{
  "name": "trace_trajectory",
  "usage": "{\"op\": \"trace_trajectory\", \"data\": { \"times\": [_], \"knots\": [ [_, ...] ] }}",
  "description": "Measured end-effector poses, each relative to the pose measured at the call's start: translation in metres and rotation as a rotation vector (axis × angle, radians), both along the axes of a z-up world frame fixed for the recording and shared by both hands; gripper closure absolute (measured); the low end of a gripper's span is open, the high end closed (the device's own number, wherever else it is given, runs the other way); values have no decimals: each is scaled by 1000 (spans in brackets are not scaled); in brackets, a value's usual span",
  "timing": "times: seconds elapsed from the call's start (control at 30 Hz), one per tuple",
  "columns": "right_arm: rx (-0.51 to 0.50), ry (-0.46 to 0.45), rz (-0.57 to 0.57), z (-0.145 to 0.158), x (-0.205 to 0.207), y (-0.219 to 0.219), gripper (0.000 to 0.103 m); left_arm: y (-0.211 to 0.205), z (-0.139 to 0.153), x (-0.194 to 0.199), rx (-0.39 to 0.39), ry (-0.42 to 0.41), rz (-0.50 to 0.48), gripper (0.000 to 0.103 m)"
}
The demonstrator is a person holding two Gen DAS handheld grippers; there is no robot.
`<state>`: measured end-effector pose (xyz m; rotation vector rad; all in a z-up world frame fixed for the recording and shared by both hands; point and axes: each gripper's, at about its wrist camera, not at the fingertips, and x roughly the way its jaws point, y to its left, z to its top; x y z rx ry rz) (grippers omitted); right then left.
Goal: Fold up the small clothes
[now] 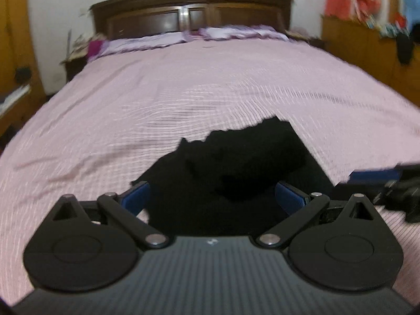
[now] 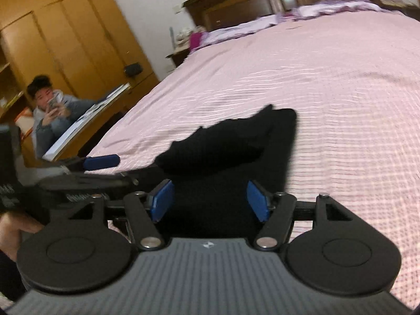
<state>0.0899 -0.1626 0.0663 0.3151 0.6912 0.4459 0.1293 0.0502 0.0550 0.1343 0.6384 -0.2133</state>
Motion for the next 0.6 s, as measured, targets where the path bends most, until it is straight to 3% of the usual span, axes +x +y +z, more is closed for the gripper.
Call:
{"op": "trace_trajectory", "data": {
  "times": [0.17, 0.3, 0.4, 0.5, 0.6],
  "knots": [
    [16, 36, -50, -16, 2, -16, 32, -8, -27, 23, 37, -8, 17, 0],
    [24, 54, -76, -29, 7, -20, 32, 3, -41, 38, -44, -3, 90, 1],
    [37, 67, -88, -39, 13, -21, 32, 20, -50, 46, -168, 25, 157, 3],
    [51, 78, -94, -47, 14, -22, 32, 34, -53, 43, -317, 2, 175, 28],
    [65, 92, -87, -53, 15, -21, 32, 32, -51, 38, -330, -63, 148, 40]
  ]
}}
